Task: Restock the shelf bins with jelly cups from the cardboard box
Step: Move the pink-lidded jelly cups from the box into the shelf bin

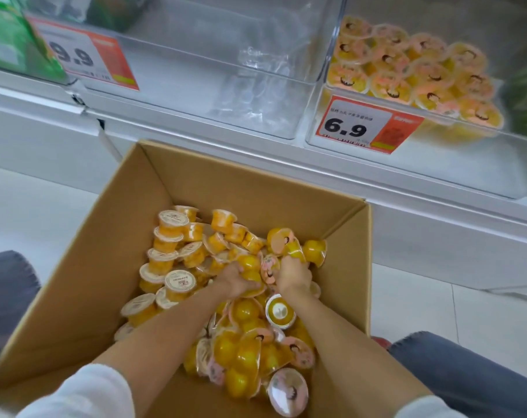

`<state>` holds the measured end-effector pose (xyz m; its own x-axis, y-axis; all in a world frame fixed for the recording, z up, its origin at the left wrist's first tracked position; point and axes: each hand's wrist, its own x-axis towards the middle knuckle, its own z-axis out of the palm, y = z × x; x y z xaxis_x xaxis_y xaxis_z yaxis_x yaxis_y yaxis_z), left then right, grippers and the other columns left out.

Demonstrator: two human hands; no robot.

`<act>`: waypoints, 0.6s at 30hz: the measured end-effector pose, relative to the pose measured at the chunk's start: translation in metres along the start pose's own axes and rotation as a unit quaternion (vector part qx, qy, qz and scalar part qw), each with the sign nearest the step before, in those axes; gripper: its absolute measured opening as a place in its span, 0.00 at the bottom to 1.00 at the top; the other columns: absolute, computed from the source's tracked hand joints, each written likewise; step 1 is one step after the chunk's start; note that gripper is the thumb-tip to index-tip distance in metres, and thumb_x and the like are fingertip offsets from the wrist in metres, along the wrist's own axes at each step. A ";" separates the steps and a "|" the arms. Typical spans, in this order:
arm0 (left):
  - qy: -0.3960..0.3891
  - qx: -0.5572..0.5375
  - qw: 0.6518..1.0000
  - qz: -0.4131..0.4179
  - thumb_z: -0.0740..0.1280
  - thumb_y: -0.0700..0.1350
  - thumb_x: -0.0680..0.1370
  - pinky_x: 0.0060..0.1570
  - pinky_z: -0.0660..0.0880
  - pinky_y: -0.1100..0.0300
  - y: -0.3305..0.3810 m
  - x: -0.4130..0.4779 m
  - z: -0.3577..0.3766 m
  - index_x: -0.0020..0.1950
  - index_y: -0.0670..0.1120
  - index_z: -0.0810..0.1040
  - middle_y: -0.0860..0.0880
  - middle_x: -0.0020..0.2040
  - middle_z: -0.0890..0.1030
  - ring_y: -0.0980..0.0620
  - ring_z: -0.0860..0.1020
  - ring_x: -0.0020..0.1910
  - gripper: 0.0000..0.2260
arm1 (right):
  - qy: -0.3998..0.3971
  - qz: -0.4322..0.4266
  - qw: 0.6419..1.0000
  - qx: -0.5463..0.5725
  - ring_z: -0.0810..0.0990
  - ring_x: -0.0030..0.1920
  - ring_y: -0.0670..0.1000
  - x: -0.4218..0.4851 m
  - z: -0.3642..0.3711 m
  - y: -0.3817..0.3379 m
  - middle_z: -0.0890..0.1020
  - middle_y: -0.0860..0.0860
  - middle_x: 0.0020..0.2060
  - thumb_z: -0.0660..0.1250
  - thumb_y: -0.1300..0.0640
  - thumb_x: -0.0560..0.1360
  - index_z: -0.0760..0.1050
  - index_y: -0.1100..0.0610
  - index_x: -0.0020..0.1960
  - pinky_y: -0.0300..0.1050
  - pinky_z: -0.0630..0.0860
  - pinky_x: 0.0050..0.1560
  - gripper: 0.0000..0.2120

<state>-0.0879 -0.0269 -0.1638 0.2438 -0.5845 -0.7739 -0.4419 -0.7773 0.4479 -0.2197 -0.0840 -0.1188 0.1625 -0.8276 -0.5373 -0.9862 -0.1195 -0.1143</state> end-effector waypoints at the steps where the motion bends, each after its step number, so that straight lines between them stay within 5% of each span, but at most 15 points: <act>1: 0.001 -0.015 1.000 -0.012 0.75 0.55 0.70 0.58 0.71 0.56 0.001 -0.002 -0.005 0.65 0.43 0.69 0.46 0.64 0.72 0.46 0.72 0.63 0.29 | -0.003 0.003 1.000 0.008 0.79 0.56 0.57 0.001 0.000 0.000 0.81 0.55 0.53 0.62 0.58 0.79 0.78 0.57 0.50 0.45 0.71 0.42 0.06; 6: -0.019 -0.179 0.982 -0.052 0.70 0.55 0.73 0.57 0.77 0.54 0.004 -0.018 -0.042 0.64 0.48 0.74 0.47 0.65 0.74 0.47 0.75 0.60 0.22 | -0.012 -0.013 1.000 0.025 0.80 0.55 0.57 -0.005 -0.015 -0.001 0.81 0.56 0.53 0.62 0.59 0.78 0.77 0.58 0.51 0.46 0.72 0.44 0.06; 9: -0.067 -0.253 0.962 -0.075 0.67 0.58 0.74 0.46 0.78 0.58 0.017 -0.039 -0.065 0.63 0.51 0.72 0.42 0.59 0.75 0.47 0.77 0.53 0.21 | 0.022 -0.055 0.998 0.031 0.80 0.54 0.58 -0.017 -0.040 -0.002 0.81 0.55 0.53 0.63 0.59 0.77 0.77 0.58 0.53 0.47 0.76 0.46 0.07; 11: -0.078 -0.267 0.959 -0.056 0.65 0.59 0.75 0.45 0.77 0.58 0.033 -0.053 -0.077 0.64 0.52 0.70 0.42 0.55 0.74 0.46 0.76 0.53 0.21 | 0.056 -0.097 0.992 0.057 0.79 0.54 0.59 -0.030 -0.063 0.000 0.78 0.57 0.53 0.64 0.61 0.76 0.76 0.59 0.54 0.47 0.75 0.47 0.08; 14: -0.102 -0.322 0.941 -0.015 0.64 0.58 0.77 0.49 0.80 0.52 0.063 -0.076 -0.094 0.66 0.50 0.69 0.38 0.62 0.72 0.42 0.76 0.60 0.21 | 0.095 -0.157 0.976 0.114 0.77 0.46 0.58 -0.051 -0.102 0.011 0.75 0.56 0.46 0.63 0.62 0.75 0.71 0.55 0.40 0.46 0.71 0.44 0.06; 18: -0.128 -0.353 0.925 0.058 0.63 0.62 0.77 0.45 0.80 0.56 0.109 -0.120 -0.116 0.64 0.48 0.72 0.39 0.58 0.79 0.46 0.80 0.48 0.23 | 0.183 -0.160 0.952 0.186 0.75 0.37 0.53 -0.086 -0.158 0.023 0.76 0.51 0.35 0.60 0.61 0.78 0.66 0.55 0.41 0.48 0.71 0.38 0.08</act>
<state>-0.0658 -0.0687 0.0299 -0.0217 -0.6695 -0.7425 0.2444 -0.7237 0.6454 -0.2613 -0.1019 0.0568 0.3646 -0.9252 -0.1051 -0.7975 -0.2519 -0.5482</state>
